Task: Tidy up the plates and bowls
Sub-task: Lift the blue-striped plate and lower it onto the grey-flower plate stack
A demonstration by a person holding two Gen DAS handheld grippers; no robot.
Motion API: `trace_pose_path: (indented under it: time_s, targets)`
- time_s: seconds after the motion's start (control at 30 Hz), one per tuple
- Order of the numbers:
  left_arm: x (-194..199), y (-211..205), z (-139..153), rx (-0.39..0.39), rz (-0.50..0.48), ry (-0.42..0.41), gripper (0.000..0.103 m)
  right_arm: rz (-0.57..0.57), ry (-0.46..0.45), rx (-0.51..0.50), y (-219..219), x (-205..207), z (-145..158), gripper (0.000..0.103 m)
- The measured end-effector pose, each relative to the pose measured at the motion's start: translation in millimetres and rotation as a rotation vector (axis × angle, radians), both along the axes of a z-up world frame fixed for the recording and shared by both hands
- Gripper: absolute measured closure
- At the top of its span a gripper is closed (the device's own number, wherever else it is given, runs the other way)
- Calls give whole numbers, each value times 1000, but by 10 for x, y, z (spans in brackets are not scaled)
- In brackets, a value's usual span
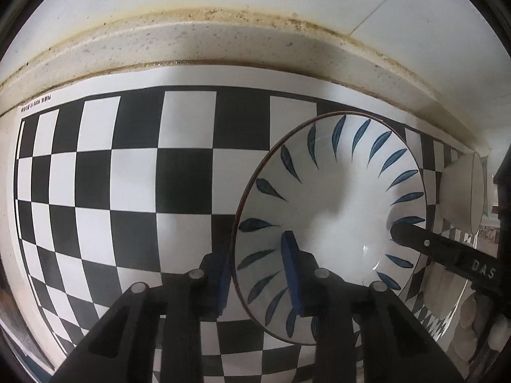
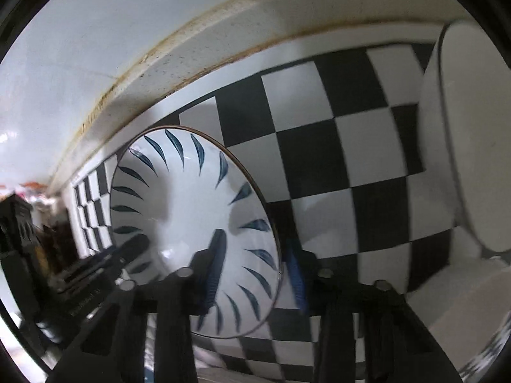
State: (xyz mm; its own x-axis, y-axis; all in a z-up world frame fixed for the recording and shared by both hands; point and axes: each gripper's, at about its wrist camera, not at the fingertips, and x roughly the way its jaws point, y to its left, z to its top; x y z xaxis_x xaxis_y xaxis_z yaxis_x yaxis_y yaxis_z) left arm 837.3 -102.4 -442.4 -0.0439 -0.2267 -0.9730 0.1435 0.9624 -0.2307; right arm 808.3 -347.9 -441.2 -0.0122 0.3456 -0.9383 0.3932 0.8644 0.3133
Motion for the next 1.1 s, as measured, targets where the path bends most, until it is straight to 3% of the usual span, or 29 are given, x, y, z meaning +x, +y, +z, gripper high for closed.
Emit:
trace_pose_path:
  time_s: [0.07,0.63,1.1]
  targets:
    - [-20,2,12,3,1,-10,77,13,0,-36,0,-6,16,82]
    - [-365,-155,483,32,-15,-112,77,71,-74,-20,13,-342,420,88]
    - [-1019,51,1255,9,-51,-233,77,115,-227,-20,96,-1170,1351,89]
